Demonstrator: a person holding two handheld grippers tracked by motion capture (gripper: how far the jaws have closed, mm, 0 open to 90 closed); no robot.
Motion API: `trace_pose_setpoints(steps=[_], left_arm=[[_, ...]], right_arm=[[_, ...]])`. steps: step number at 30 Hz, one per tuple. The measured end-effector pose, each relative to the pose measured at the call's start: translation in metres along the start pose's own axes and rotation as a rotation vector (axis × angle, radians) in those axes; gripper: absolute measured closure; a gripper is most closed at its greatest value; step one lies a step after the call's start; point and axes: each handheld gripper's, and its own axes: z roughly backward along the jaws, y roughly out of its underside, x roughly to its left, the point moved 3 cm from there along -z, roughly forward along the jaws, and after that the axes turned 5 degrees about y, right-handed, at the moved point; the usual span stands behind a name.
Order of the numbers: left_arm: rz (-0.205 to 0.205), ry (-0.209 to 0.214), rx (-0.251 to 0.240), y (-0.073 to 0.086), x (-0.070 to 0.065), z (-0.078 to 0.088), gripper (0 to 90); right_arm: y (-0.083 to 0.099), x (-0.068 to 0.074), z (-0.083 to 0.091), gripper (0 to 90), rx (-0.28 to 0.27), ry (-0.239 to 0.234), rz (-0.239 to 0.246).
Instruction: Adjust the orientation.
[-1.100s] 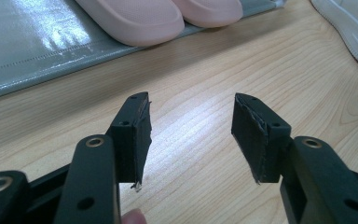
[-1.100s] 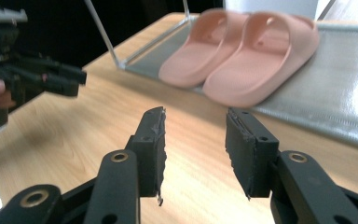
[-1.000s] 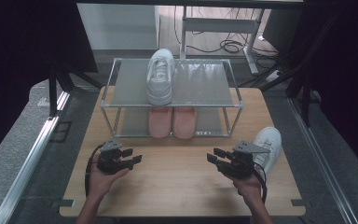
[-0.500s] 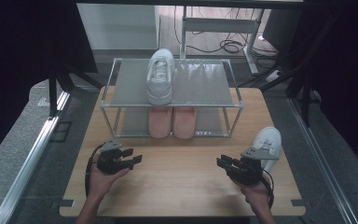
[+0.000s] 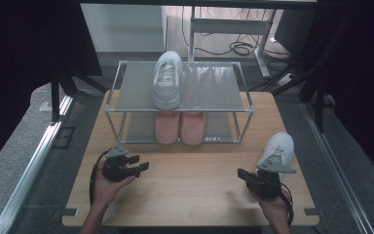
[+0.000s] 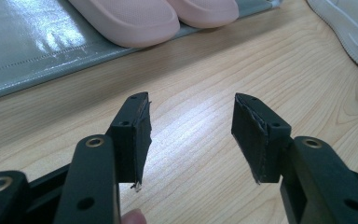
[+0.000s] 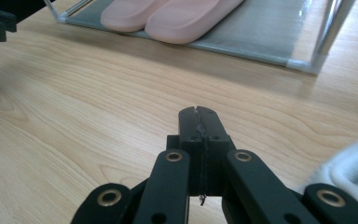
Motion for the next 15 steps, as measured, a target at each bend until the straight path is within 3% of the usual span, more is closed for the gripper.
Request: trace_pose_setpoints(steps=[15], left_arm=[[-0.004, 0.001, 0.009, 0.0003, 0.0001, -0.0017, 47.6]], right_arm=[[0.0080, -0.0074, -0.0042, 90.0, 0.034, 0.068, 0.011]])
